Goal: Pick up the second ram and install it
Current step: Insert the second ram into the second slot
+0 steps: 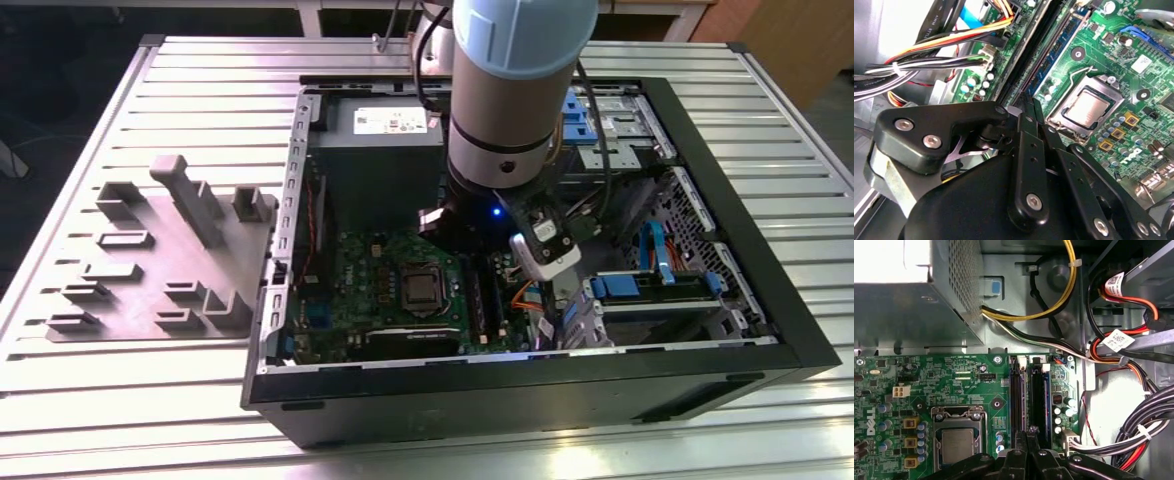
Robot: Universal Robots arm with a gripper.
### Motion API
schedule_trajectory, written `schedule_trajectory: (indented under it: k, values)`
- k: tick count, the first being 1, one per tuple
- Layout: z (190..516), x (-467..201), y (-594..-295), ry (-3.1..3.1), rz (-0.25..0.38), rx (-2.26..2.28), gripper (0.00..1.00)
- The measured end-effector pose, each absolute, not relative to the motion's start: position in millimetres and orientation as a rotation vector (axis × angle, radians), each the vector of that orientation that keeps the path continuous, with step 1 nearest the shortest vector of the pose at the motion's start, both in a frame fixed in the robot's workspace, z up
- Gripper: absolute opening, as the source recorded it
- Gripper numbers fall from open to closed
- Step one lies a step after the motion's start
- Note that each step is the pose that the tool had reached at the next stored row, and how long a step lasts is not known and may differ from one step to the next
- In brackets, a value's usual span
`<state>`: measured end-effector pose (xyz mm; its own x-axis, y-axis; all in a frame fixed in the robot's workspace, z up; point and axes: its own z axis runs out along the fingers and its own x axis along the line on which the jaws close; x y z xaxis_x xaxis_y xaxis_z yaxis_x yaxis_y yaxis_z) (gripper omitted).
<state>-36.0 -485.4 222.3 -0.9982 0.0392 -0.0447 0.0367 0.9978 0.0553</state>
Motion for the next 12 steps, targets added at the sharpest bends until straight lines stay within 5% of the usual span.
schedule_trajectory:
  k: [12]
  values:
    - [218.9,-36.1,-485.4,3.094,0.092,0.059,0.11]
